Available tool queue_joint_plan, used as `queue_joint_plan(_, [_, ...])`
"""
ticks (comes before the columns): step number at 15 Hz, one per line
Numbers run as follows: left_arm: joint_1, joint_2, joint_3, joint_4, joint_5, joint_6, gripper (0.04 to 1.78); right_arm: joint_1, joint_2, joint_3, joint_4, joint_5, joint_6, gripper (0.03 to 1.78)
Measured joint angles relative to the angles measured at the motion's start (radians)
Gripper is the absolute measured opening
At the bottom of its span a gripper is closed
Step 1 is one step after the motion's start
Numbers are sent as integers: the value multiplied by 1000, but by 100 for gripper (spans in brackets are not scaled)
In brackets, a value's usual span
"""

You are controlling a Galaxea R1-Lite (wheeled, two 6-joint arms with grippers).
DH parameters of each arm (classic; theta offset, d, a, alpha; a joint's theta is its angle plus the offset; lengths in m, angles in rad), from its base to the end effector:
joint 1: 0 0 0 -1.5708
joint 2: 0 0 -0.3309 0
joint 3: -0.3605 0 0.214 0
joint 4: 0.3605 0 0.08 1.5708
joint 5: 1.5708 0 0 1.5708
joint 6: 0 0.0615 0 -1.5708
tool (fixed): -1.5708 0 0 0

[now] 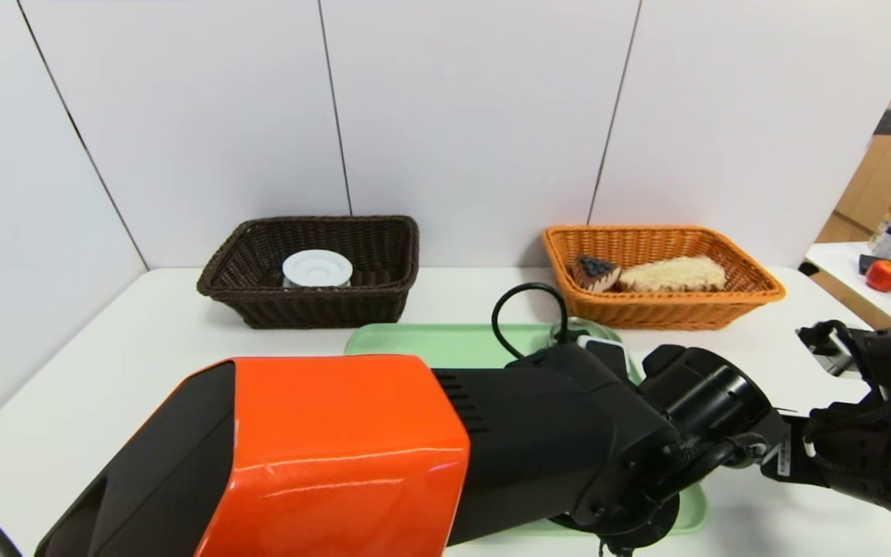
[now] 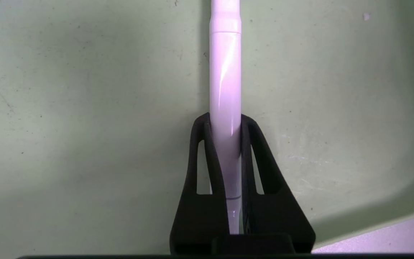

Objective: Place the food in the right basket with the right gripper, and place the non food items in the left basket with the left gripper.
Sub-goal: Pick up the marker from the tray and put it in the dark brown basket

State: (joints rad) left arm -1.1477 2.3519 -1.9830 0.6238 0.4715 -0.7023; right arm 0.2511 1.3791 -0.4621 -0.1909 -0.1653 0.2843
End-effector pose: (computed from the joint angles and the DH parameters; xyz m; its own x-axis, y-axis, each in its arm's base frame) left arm 0.2392 -0.4632 0.1203 0.6140 -0.2574 -0.7461 0.3202 0.9453 -0.0626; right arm 0.2193 0.0458 0.1184 0.7553 0.0239 -0.6549 0.0596 0.9927 0.1049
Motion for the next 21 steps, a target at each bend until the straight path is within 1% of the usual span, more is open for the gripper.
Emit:
queue_joint_plan(2, [15, -15, 0, 1, -6, 1, 16, 0, -1, 6, 1, 1, 0, 171])
queue_joint_plan(3, [22, -29, 0, 1, -27, 1, 16, 0, -1, 9, 1, 1, 0, 171])
queue_joint_plan(4, [29, -50, 0, 1, -70, -1, 16, 0, -2, 12, 1, 0, -1, 171])
queue_joint_plan(6, [46, -101, 3, 9, -193, -29, 16, 0, -2, 17, 0, 0, 0, 171])
queue_joint_plan(9, [86, -209, 7, 74, -419, -91, 16, -1, -1, 20, 0, 3, -1, 171])
queue_joint_plan(10, [104, -244, 9, 92, -479, -103, 16, -1, 0, 20, 0, 4, 0, 171])
queue_joint_plan(11, [137, -285, 10, 103, -544, -112, 16, -1, 1, 20, 0, 5, 0, 171])
queue_joint_plan(12, [177, -326, 11, 104, -590, -116, 16, -1, 3, 20, 1, 7, 0, 171])
queue_joint_plan(14, [266, -396, 11, 79, -610, -117, 16, -1, 6, 18, 0, 7, 0, 171])
queue_joint_plan(16, [369, -452, 11, -3, -611, -128, 16, 0, 14, 14, 0, 7, 0, 171])
queue_joint_plan(18, [491, -497, 10, -97, -610, -146, 16, 0, 21, 9, -1, 7, -1, 171])
queue_joint_plan(21, [645, -521, 10, -140, -626, -201, 16, 1, 31, 5, -1, 7, -1, 171])
